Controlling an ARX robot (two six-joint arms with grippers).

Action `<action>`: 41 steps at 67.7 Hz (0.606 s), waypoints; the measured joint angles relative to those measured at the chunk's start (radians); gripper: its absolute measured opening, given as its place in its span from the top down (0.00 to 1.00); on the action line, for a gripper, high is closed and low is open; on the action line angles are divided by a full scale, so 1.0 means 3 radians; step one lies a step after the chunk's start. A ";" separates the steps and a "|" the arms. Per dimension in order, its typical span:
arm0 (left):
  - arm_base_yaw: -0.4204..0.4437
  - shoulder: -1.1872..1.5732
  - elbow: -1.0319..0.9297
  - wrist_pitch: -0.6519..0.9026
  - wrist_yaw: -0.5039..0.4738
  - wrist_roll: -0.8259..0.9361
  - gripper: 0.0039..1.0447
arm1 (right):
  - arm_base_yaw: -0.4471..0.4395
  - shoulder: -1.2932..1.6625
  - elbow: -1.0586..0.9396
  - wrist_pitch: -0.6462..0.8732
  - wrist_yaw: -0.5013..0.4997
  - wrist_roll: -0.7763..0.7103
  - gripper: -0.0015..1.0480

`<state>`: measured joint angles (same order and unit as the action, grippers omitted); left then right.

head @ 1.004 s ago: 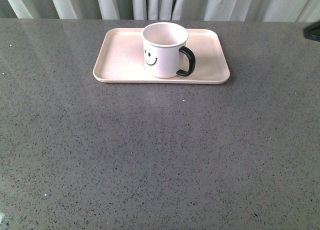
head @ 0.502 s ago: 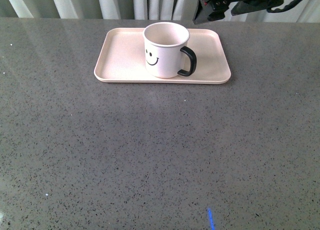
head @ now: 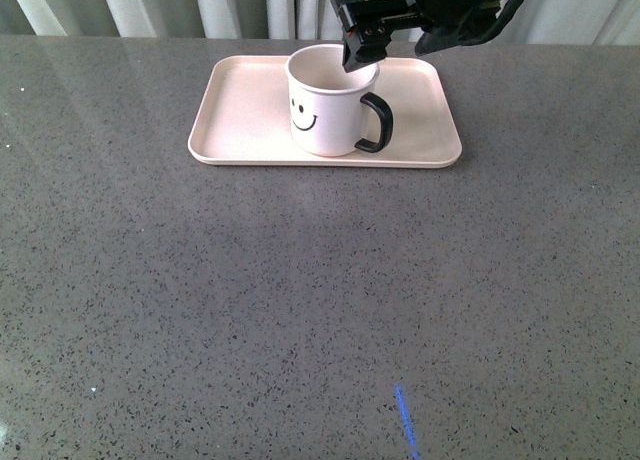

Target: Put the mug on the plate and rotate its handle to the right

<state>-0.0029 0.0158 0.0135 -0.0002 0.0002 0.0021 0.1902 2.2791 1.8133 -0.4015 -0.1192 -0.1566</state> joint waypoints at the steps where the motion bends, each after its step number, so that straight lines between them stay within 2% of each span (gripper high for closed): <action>1: 0.0000 0.0000 0.0000 0.0000 0.0000 0.0000 0.09 | 0.0005 0.0006 0.0010 -0.0006 0.0001 0.0000 0.09; 41: 0.0000 0.0000 0.0000 0.0000 0.0000 0.0000 0.09 | 0.0084 0.0282 0.0346 -0.0240 0.0139 0.0167 0.09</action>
<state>-0.0029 0.0158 0.0135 -0.0002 0.0002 0.0021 0.2153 2.3638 1.9171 -0.4736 -0.0776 -0.1066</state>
